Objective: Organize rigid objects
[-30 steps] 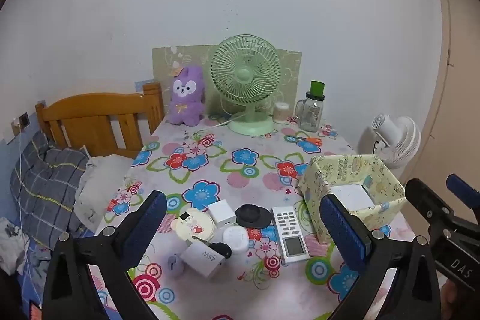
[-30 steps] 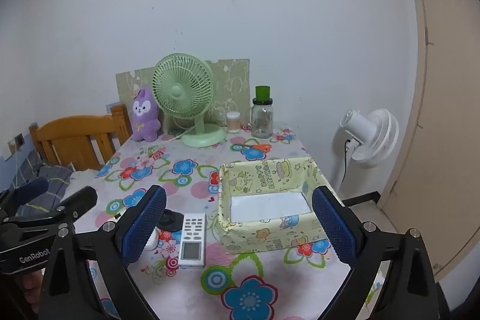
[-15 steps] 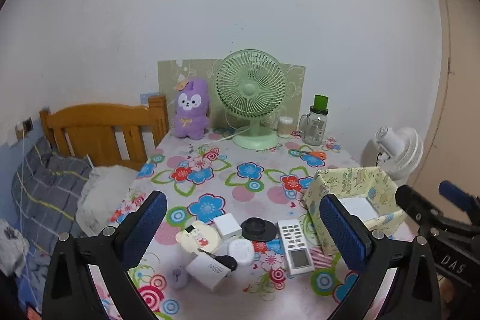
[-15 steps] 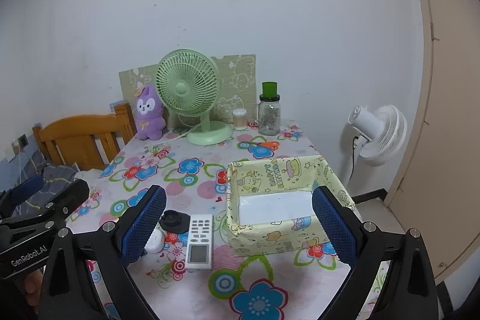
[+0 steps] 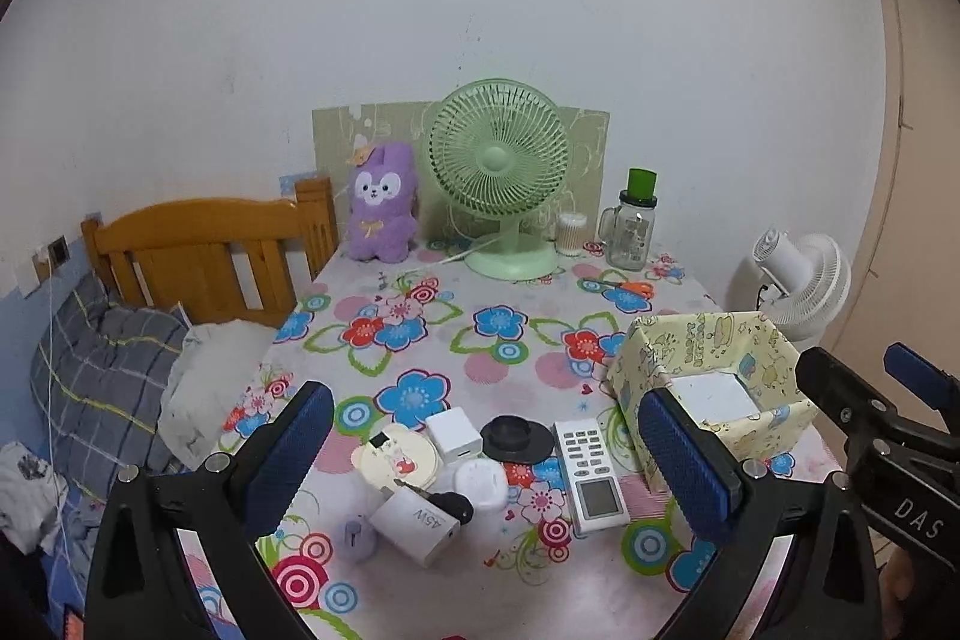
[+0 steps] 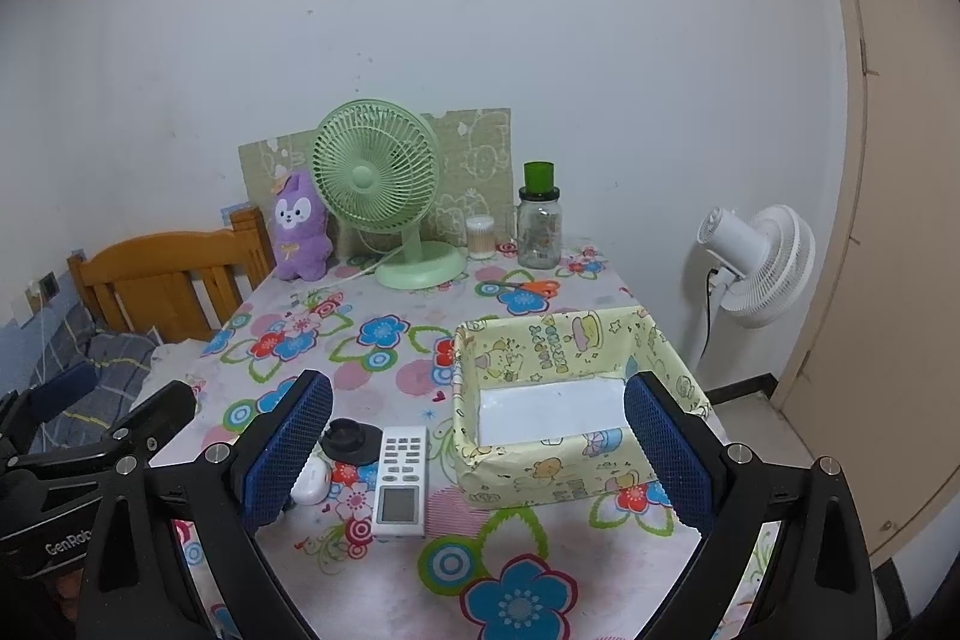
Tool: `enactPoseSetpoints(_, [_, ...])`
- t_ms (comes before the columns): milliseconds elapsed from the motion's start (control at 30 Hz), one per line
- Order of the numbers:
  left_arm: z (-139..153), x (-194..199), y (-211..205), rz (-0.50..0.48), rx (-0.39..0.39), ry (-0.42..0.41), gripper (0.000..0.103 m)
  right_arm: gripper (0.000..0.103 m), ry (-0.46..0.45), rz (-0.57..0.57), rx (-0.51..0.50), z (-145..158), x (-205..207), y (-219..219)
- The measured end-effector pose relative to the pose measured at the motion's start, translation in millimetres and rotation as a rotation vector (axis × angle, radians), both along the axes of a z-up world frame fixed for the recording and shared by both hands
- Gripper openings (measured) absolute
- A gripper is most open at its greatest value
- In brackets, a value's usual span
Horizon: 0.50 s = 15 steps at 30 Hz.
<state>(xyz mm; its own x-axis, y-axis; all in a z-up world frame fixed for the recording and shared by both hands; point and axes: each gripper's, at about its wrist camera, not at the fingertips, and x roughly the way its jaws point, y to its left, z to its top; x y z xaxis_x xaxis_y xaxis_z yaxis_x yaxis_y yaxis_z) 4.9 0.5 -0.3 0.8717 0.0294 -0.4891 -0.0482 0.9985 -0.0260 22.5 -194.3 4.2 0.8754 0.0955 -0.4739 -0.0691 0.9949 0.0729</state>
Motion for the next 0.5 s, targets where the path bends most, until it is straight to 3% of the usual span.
enactPoseSetpoints(233, [6.4,-5.5,-7.9,-0.039,0.039,-0.04,0.101,0.099,-0.003,-0.026,-0.01,1.2,-1.6,-2.8])
enactPoseSetpoints(500, [2.4,-6.5,-10.1,-0.042,0.044,-0.01,0.101,0.099,-0.001,-0.029,-0.001,0.6,-4.7,-5.7])
